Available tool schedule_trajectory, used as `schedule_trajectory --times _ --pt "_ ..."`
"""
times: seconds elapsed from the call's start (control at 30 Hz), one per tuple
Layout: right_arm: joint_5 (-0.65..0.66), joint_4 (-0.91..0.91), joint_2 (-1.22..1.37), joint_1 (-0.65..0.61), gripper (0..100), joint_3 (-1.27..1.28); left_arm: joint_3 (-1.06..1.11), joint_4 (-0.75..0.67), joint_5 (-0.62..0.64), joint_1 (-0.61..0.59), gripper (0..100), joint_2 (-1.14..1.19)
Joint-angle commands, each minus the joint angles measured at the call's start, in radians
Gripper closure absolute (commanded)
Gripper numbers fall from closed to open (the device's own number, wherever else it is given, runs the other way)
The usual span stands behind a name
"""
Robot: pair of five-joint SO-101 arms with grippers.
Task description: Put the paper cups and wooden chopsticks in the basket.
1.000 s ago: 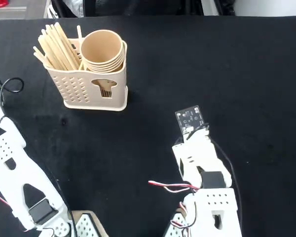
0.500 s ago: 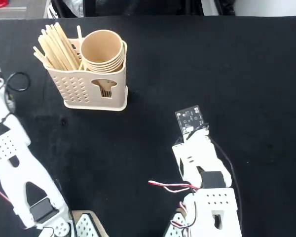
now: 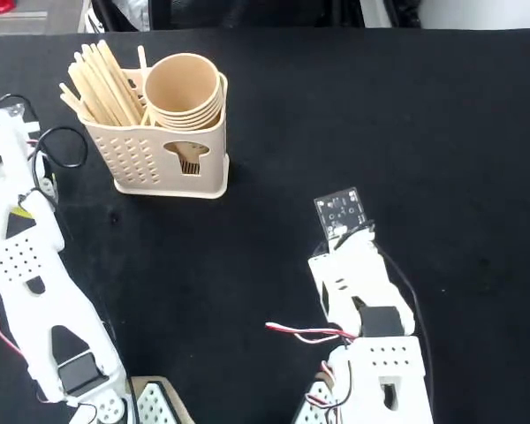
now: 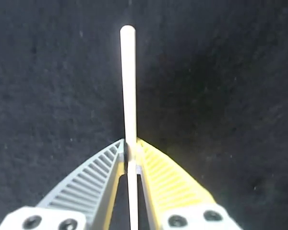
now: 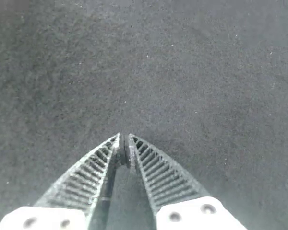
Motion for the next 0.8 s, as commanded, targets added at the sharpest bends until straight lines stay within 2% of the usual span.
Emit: schedule_trajectory --times 0.0,0.2,0.37,0.6,0.77 --pt "0.003 -0.020 -0.013 0.006 98.7 -0.025 0.074 0.005 0.003 -0.025 97 -0.092" --pt "0.002 -0.023 -0.013 0.006 98.7 -0.025 0.274 -0.023 -0.008 -0.041 97 -0.315" --pt "0.002 -0.021 -0.013 0.006 98.7 -0.024 0.662 -0.176 0.011 -0.010 97 -0.562" --pt "0.005 -0.017 -0.013 0.006 98.7 -0.022 1.337 -0.500 0.026 -0.001 97 -1.203" --pt "0.008 -0.017 -0.013 0.005 98.7 -0.015 1.598 -0.611 0.031 0.027 97 -1.613"
